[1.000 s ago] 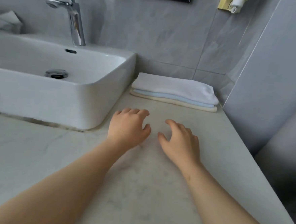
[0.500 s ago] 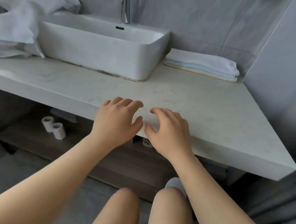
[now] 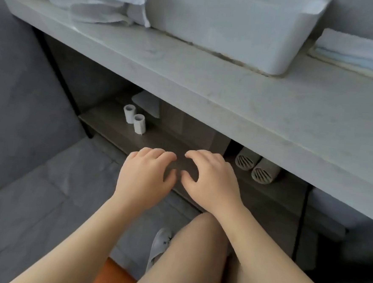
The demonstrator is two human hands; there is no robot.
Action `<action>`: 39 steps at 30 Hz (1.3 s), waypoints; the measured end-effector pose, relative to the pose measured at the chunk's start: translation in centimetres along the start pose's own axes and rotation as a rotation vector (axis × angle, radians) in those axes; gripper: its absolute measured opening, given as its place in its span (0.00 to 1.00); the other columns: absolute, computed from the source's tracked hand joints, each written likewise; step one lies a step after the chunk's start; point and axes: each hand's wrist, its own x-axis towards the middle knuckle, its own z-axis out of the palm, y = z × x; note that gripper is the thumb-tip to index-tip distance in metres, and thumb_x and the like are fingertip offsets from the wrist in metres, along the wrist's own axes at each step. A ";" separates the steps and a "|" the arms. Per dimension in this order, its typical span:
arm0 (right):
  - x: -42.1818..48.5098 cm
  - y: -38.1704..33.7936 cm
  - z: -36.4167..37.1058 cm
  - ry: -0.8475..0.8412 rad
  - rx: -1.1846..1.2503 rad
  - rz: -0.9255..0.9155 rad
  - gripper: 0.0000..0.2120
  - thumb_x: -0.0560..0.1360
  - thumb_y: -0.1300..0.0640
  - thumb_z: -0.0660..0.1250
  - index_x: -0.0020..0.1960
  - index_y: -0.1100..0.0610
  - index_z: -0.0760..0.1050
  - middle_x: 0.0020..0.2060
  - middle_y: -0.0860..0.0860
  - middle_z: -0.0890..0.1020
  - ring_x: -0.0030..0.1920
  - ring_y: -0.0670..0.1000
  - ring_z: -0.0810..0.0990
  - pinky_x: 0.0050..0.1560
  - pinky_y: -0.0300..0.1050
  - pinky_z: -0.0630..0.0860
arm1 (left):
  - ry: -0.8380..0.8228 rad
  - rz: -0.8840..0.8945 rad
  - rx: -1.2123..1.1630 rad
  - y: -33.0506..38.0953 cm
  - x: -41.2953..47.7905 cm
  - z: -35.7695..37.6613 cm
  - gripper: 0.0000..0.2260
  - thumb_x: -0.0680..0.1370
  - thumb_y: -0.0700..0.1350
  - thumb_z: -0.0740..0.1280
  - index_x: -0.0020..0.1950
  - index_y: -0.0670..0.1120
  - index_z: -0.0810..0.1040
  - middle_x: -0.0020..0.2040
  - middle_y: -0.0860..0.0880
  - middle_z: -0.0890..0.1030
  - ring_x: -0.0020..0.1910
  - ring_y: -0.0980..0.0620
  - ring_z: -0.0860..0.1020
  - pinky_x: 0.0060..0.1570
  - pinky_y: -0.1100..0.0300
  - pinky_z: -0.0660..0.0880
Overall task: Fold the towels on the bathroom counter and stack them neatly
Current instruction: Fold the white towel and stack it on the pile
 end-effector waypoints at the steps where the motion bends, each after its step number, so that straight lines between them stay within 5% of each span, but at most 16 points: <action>1: 0.8 -0.1 0.7 -0.034 0.006 -0.007 0.20 0.75 0.48 0.63 0.65 0.50 0.72 0.62 0.46 0.76 0.61 0.53 0.73 0.55 0.48 0.68 | -0.017 -0.028 0.004 -0.8 0.1 0.5 0.16 0.70 0.53 0.57 0.46 0.48 0.81 0.38 0.53 0.82 0.38 0.47 0.80 0.38 0.55 0.74; 11: 10.7 -2.3 4.6 -0.355 0.076 -0.136 0.21 0.76 0.46 0.60 0.68 0.47 0.67 0.66 0.43 0.71 0.64 0.49 0.69 0.59 0.45 0.66 | -0.193 -0.306 0.105 -7.9 3.6 1.5 0.16 0.69 0.53 0.57 0.44 0.48 0.82 0.37 0.53 0.81 0.36 0.47 0.80 0.36 0.57 0.75; 20: 15.3 -7.5 -0.2 -0.552 0.166 -0.322 0.22 0.78 0.45 0.58 0.70 0.47 0.64 0.68 0.43 0.69 0.66 0.47 0.67 0.61 0.42 0.66 | -0.241 -0.557 0.134 -9.3 6.4 -6.2 0.17 0.68 0.53 0.56 0.44 0.48 0.82 0.37 0.53 0.82 0.35 0.47 0.80 0.35 0.56 0.76; 32: 24.2 -15.6 -5.0 -0.453 0.167 -0.489 0.20 0.77 0.48 0.60 0.68 0.49 0.68 0.65 0.44 0.73 0.63 0.48 0.70 0.60 0.42 0.67 | -0.059 -0.686 0.167 -14.4 10.3 -15.8 0.16 0.69 0.53 0.57 0.42 0.48 0.81 0.37 0.53 0.81 0.35 0.46 0.80 0.34 0.56 0.74; 39: 33.1 -20.9 -2.1 -0.384 0.102 -0.325 0.20 0.77 0.48 0.60 0.68 0.48 0.68 0.65 0.44 0.73 0.64 0.49 0.70 0.62 0.44 0.67 | -0.075 -0.551 0.155 -25.3 16.3 -17.9 0.11 0.68 0.51 0.63 0.45 0.49 0.82 0.39 0.54 0.82 0.37 0.49 0.81 0.35 0.57 0.74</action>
